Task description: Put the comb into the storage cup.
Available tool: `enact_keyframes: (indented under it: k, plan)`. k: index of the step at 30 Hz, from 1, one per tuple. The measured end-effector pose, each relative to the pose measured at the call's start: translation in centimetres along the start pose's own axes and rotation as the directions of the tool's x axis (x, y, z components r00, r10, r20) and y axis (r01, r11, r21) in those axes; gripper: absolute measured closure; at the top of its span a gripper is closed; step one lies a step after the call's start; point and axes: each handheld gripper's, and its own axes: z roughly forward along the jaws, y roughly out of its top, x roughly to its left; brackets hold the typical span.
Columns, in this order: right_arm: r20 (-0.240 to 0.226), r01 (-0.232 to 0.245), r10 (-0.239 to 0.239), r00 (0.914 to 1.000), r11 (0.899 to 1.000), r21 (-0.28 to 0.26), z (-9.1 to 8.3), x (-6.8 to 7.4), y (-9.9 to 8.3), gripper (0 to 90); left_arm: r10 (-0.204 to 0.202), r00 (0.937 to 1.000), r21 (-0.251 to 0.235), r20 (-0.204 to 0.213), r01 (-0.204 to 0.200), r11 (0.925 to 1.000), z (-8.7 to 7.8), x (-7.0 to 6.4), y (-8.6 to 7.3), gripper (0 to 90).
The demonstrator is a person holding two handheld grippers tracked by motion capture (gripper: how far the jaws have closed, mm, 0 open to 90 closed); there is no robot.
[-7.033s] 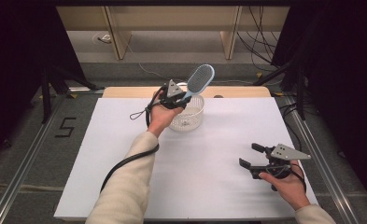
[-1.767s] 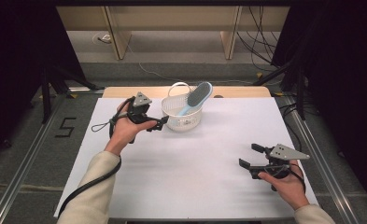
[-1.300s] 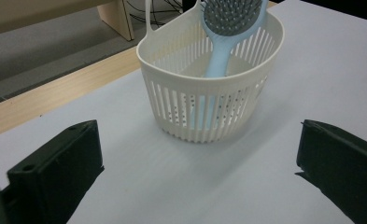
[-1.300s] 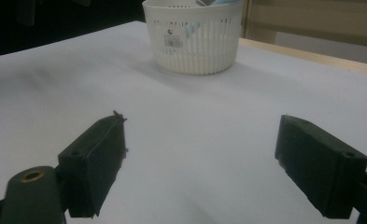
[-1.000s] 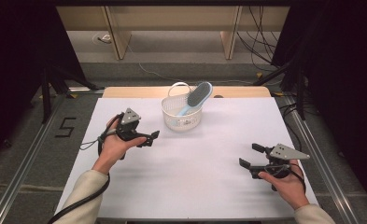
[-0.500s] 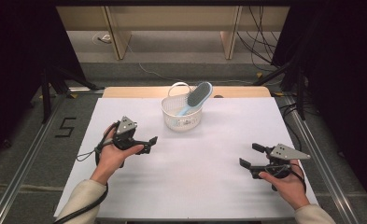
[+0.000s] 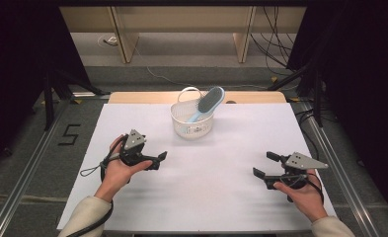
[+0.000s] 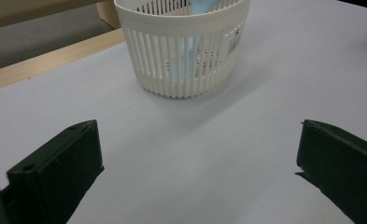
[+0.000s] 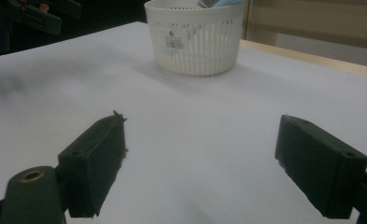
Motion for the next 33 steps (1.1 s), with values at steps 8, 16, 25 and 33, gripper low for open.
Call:
enact_keyframes:
  k: [8, 16, 25, 33]
  plan:
    - [0.000, -0.001, 0.001, 1.0000, 1.000, 0.000, 0.0, 0.0, 0.0, 17.1, 0.008, 1.0000, -0.003, -0.001, -0.008, 1.0000, -0.3, -0.4, -0.4, 0.0]
    - [0.000, 0.000, 0.000, 1.0000, 1.000, 0.001, -0.1, 0.0, 0.0, 17.1, 0.027, 0.9996, -0.004, -0.003, -0.027, 0.9996, -1.2, -0.9, -1.1, 0.0]
    - [-0.002, 0.001, -0.001, 1.0000, 1.000, 0.000, 0.0, 0.0, 0.0, 17.1, 0.036, 0.9992, -0.005, -0.017, -0.036, 0.9993, -2.9, -1.3, -2.7, 0.0]
    - [-0.001, 0.006, -0.006, 1.0000, 1.000, 0.007, 0.0, 0.0, 0.0, 17.1, 0.028, 0.9994, 0.000, -0.019, -0.028, 0.9996, -3.2, -1.3, -3.3, 0.0]
